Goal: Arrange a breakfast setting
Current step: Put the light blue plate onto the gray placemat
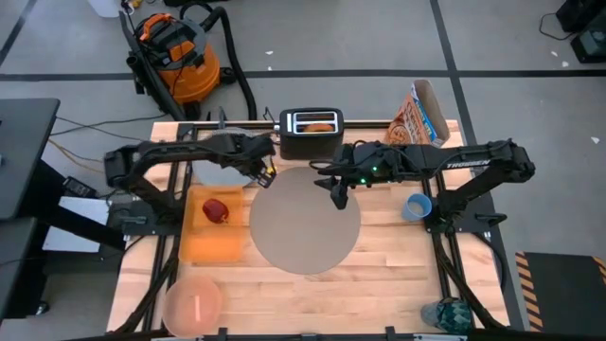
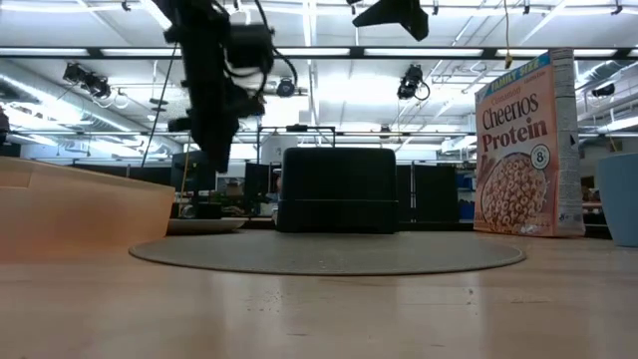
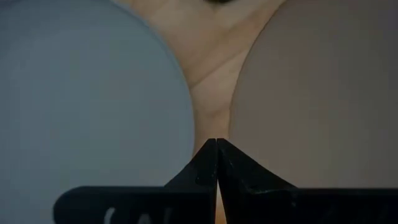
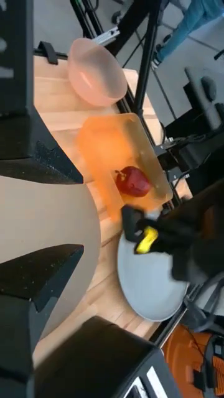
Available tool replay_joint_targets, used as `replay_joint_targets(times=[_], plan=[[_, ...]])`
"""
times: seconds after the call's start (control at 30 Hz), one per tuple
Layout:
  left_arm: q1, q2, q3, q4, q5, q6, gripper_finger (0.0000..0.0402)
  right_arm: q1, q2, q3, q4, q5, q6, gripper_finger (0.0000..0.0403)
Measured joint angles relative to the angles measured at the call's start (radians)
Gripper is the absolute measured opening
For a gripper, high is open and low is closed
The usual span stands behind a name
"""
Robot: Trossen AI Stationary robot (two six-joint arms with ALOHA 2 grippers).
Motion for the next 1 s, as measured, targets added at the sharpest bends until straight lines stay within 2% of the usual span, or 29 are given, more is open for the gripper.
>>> replay_joint_targets(times=[0.17, 0.37, 0.53, 0.7, 1.0], plan=[[0.011, 0.104, 0.000, 0.008, 0.003, -0.013, 0.0035, 0.008, 0.000, 0.000, 0.001, 0.027, 0.009, 0.0174], [0.059, 0.179, 0.000, 0.013, 0.051, -0.001, 0.0118, 0.015, 0.000, 0.000, 0.002, 0.015, 0.012, 0.0174], [0.075, 0.224, 0.000, 0.057, 0.019, 0.042, 0.0178, 0.014, 0.000, 0.000, 0.002, 0.014, 0.011, 0.0173], [0.085, 0.282, 0.000, 0.064, 0.021, 0.044, 0.0176, 0.015, 0.000, 0.000, 0.002, 0.014, 0.010, 0.0174], [0.061, 0.299, 0.001, 0.068, -0.058, 0.058, 0.0124, 0.013, 0.001, 0.000, 0.002, 0.014, -0.029, 0.0173]])
